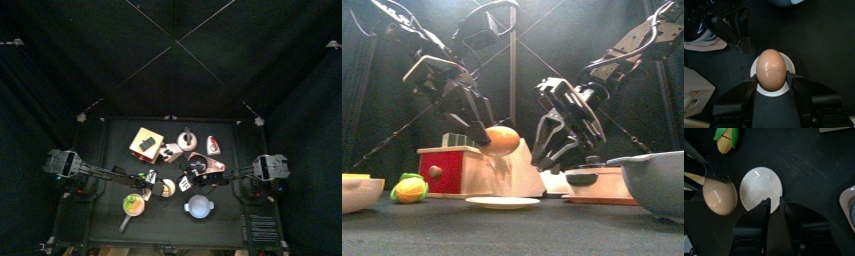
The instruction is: Remove egg shell
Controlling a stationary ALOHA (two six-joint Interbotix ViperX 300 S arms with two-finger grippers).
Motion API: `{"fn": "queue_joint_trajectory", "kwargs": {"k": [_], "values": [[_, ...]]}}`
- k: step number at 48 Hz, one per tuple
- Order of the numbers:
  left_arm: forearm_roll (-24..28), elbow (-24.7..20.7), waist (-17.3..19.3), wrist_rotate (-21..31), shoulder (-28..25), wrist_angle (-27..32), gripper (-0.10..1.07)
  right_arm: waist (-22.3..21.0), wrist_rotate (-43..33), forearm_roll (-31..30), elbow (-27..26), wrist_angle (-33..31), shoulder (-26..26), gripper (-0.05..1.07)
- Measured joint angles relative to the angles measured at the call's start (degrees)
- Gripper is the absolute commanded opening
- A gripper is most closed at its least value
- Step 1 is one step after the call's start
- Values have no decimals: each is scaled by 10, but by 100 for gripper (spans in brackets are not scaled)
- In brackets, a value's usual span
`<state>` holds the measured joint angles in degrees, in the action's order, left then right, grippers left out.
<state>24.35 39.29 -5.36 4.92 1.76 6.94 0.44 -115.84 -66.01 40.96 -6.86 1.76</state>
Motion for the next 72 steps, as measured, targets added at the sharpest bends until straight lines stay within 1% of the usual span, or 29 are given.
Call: {"fn": "queue_joint_trajectory", "kwargs": {"k": [5,14,22,26,30,34,42,47,53,60,65,72], "values": [[0,4,0,1,11,-4,67,0,0,0,1,4,-8,64],[0,17,12,1,52,-15,67,-1,-1,-2,3,11,-32,64],[1,47,45,1,103,-48,67,-3,0,-4,5,13,-51,64],[0,68,59,1,127,-81,67,-6,-1,-4,5,18,-60,64],[0,87,68,0,145,-111,67,-16,-1,-4,5,27,-69,64],[0,97,71,0,156,-127,67,-29,-1,-6,3,42,-78,64],[0,109,74,0,165,-135,67,-50,-4,-25,-4,64,-111,64],[-2,112,75,0,165,-135,67,-51,-6,-25,-12,70,-120,64],[-8,115,77,0,165,-135,67,-52,-6,-23,-16,83,-120,64],[-18,119,84,0,166,-135,67,-56,-8,-18,-17,139,-120,64],[-22,119,84,0,166,-136,67,-70,-5,-11,-20,172,-117,66],[-25,119,85,0,165,-142,67,-92,-5,-10,-21,192,-106,68]]}}
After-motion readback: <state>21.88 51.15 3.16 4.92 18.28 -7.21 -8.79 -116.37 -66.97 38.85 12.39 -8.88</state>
